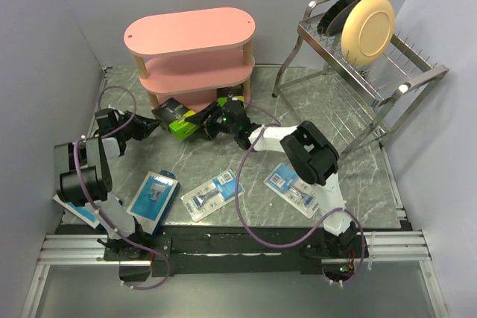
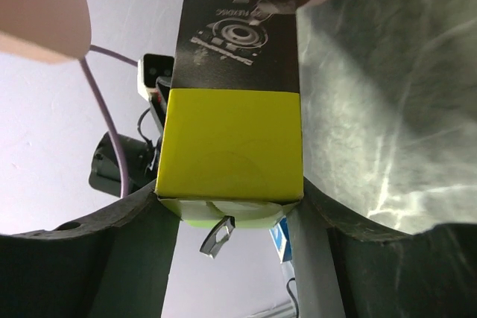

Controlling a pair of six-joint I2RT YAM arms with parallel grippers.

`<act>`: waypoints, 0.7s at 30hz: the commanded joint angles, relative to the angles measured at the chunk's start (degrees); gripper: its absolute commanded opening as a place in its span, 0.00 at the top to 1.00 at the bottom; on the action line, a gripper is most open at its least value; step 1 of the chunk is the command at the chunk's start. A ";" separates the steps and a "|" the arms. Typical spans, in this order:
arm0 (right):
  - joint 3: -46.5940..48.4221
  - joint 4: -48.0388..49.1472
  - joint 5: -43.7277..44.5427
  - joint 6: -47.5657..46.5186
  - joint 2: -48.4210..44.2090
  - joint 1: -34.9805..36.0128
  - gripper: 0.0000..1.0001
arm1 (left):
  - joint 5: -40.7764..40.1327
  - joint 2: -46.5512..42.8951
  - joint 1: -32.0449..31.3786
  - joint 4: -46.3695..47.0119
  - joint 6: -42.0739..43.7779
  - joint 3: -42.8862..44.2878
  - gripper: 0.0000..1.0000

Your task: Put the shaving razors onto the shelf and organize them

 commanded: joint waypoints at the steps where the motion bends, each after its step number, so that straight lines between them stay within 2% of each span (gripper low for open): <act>1: -1.61 -4.97 0.16 -1.89 -1.96 -0.58 0.52 | -0.26 4.06 -4.52 3.37 -1.43 6.27 0.77; 3: -1.79 -4.97 -0.11 -1.63 -1.88 -0.58 0.49 | -0.61 6.00 -5.31 3.45 -1.95 7.60 0.76; 9: -3.28 -4.36 -1.08 -0.84 -2.31 0.56 0.52 | -0.97 6.97 -6.81 1.52 -3.27 11.73 0.76; 11: -2.24 -4.88 -0.73 -1.01 -1.88 1.17 0.49 | -1.84 6.62 -6.90 1.61 -3.97 11.91 0.75; 17: 6.99 -6.64 0.68 -3.12 3.74 1.62 0.47 | -3.42 0.23 -5.67 -10.24 -0.65 10.69 0.72; 21: 12.35 -8.75 1.47 -4.00 7.17 1.70 0.46 | -6.14 -7.34 -3.65 -19.82 2.44 6.56 0.65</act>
